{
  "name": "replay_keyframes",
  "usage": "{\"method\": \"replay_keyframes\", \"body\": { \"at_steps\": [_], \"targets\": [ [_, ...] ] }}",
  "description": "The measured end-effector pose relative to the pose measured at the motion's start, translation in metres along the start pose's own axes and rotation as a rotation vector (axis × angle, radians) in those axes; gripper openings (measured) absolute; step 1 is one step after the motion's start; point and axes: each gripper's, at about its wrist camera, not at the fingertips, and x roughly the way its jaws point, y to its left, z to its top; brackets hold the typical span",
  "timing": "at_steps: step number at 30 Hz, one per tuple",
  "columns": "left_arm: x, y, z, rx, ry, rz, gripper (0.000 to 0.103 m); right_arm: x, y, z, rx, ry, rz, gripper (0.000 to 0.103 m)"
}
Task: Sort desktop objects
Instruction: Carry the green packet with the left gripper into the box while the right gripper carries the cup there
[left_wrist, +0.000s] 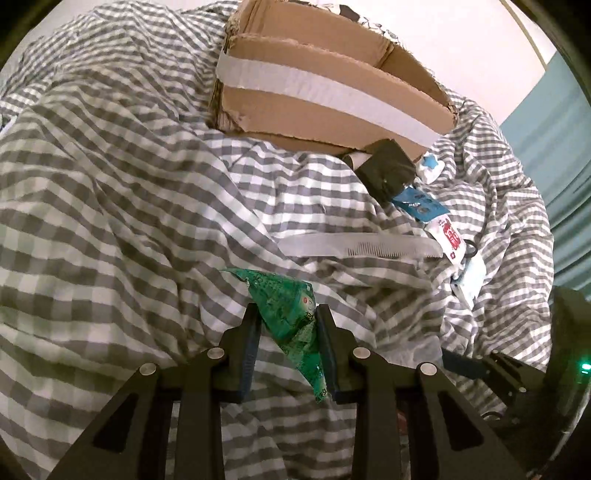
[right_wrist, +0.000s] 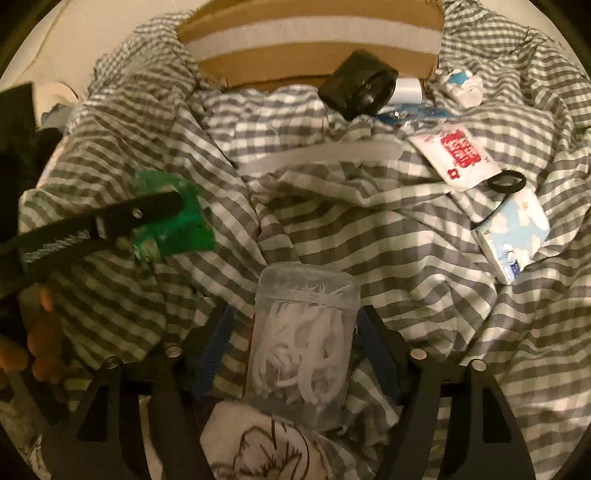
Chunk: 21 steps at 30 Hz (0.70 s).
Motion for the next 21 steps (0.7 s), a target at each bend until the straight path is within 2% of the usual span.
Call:
{"method": "replay_keyframes", "body": {
  "at_steps": [3, 5, 7, 9, 15, 21],
  "targets": [
    [0.001, -0.006, -0.001, 0.011, -0.006, 0.008, 0.031, 0.022, -0.003, -0.001, 0.020, 0.074, -0.001, 0.070],
    [0.001, -0.008, -0.001, 0.017, -0.009, 0.007, 0.031, 0.025, 0.000, 0.000, 0.006, 0.084, -0.006, 0.063],
    [-0.002, -0.010, -0.002, 0.023, -0.024, 0.007, 0.031, 0.020, 0.005, 0.000, -0.015, 0.054, -0.027, 0.062],
    [-0.007, -0.011, -0.001, 0.029, -0.047, 0.003, 0.031, 0.010, 0.007, -0.001, -0.023, 0.008, -0.037, 0.062],
    [-0.026, -0.024, 0.004, 0.085, -0.120, 0.003, 0.031, -0.050, 0.007, 0.004, -0.031, -0.206, -0.071, 0.062],
    [-0.049, -0.040, 0.026, 0.150, -0.215, 0.014, 0.031, -0.093, 0.004, 0.026, -0.044, -0.326, -0.107, 0.062]
  ]
}}
